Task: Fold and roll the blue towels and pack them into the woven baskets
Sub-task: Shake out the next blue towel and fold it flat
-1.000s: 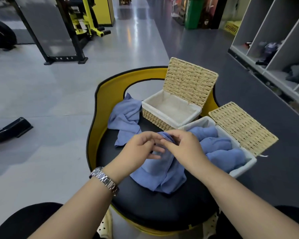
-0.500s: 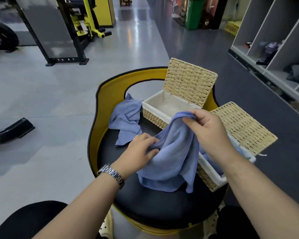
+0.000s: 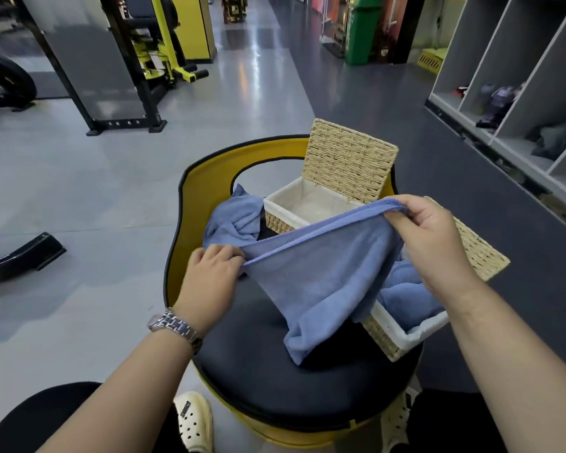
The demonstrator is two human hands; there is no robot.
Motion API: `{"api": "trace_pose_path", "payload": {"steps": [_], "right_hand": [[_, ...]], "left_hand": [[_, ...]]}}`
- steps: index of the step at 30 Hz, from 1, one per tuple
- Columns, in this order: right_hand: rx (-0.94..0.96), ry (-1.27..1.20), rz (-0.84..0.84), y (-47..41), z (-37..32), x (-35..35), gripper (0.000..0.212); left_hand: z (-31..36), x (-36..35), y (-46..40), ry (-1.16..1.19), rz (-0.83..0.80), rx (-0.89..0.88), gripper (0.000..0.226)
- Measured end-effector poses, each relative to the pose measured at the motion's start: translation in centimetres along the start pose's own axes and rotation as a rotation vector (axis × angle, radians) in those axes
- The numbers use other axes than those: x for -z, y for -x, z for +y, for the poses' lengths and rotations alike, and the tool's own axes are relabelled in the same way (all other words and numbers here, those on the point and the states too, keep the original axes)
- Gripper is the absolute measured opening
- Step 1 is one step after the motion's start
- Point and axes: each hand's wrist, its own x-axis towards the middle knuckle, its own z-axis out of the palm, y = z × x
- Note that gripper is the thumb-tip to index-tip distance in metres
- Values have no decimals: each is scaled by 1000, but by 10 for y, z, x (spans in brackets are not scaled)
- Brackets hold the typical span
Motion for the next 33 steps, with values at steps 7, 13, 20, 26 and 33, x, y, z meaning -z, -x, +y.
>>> {"api": "trace_pose_path", "payload": {"steps": [7,13,20,26,33], "right_hand": [[42,16,77,11,-22,16,32],[97,116,86,15,-53,23,27],[99,205,93,22,-75,21,16],[29,134,16,45,-93,36,21],[72,-7,-90,72,-128,64,29]], "left_hand": [[-18,102,2,-128,254,96,6],[-36,159,0,-6,228,156,27],[-38,187,8,196,258,188,6],[-39,203,34,520,90,236,17],[-48,236,64,1155,-71,216,28]]}}
